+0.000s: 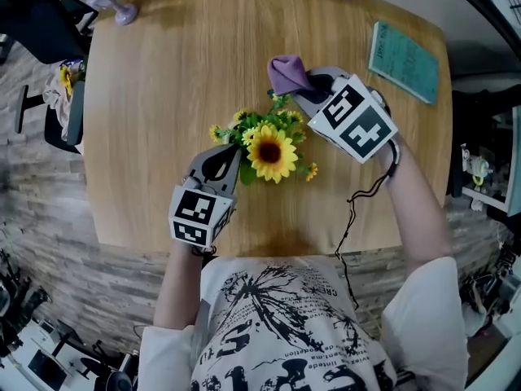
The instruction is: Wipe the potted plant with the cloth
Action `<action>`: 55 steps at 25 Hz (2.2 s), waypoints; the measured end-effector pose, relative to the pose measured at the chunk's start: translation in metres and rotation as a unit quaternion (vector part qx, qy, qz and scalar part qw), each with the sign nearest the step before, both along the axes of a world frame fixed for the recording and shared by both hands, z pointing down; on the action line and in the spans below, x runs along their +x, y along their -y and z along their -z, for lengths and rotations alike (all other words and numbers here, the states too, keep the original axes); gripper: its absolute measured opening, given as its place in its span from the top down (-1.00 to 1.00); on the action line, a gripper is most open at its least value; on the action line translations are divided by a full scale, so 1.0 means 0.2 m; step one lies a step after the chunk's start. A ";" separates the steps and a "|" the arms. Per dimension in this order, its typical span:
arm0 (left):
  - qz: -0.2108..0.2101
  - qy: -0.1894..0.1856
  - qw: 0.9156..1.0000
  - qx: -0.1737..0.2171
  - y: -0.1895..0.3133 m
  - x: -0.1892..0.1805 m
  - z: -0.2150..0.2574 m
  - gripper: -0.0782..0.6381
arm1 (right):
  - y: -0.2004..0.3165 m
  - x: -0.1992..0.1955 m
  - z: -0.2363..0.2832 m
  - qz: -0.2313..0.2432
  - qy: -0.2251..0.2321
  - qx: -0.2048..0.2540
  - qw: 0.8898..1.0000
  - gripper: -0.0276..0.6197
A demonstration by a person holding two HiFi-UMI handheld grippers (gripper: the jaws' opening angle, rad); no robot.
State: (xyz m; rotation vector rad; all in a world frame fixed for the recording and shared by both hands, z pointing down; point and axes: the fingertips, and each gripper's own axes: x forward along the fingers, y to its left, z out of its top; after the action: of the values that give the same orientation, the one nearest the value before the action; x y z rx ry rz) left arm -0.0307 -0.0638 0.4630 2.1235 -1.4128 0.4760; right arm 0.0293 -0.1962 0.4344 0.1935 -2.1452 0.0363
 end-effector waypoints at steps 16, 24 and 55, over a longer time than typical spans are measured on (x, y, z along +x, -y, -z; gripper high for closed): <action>-0.032 -0.024 0.996 0.080 -0.09 -0.57 0.31 0.77 | -0.50 -0.74 0.44 -0.086 0.121 0.012 0.989 0.68; -0.083 -0.055 0.994 0.054 -0.21 -0.80 0.20 0.77 | -0.72 -0.87 0.02 -0.230 0.095 -0.058 0.967 0.68; -0.208 -0.088 0.968 0.114 -0.28 -0.69 0.19 0.77 | -0.89 -0.48 -0.49 -0.521 0.071 -0.137 0.840 0.67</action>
State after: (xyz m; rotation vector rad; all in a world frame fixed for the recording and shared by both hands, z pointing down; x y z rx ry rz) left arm -0.1695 -0.0083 0.4244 2.5921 -0.9603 0.2762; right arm -0.0671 -0.0191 0.5321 1.1896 -1.8933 1.0036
